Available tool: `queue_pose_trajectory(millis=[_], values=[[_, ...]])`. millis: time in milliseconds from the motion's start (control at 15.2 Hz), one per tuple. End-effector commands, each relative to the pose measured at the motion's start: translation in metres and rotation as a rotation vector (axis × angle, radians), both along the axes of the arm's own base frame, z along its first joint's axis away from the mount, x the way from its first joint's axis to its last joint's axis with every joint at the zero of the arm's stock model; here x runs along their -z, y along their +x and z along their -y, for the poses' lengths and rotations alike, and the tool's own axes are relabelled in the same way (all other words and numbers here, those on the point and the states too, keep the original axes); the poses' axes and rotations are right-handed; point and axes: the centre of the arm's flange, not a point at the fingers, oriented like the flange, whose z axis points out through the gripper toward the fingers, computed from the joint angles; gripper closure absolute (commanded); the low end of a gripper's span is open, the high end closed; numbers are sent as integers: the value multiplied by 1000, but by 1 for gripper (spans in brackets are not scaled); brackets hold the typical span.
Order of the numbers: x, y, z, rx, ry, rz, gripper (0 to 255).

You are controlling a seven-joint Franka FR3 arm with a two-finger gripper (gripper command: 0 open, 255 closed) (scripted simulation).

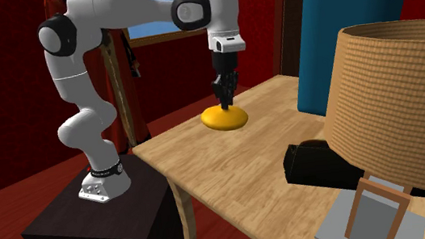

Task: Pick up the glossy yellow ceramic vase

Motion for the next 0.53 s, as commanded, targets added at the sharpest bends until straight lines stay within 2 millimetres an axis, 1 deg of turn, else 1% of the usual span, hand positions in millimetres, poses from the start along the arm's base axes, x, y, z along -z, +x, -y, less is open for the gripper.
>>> queue_pose_trajectory(millis=[0,330,462], values=[[-11,0,0,0,0,0,255],[-37,0,0,0,0,0,255],[-38,0,0,0,0,0,255]])
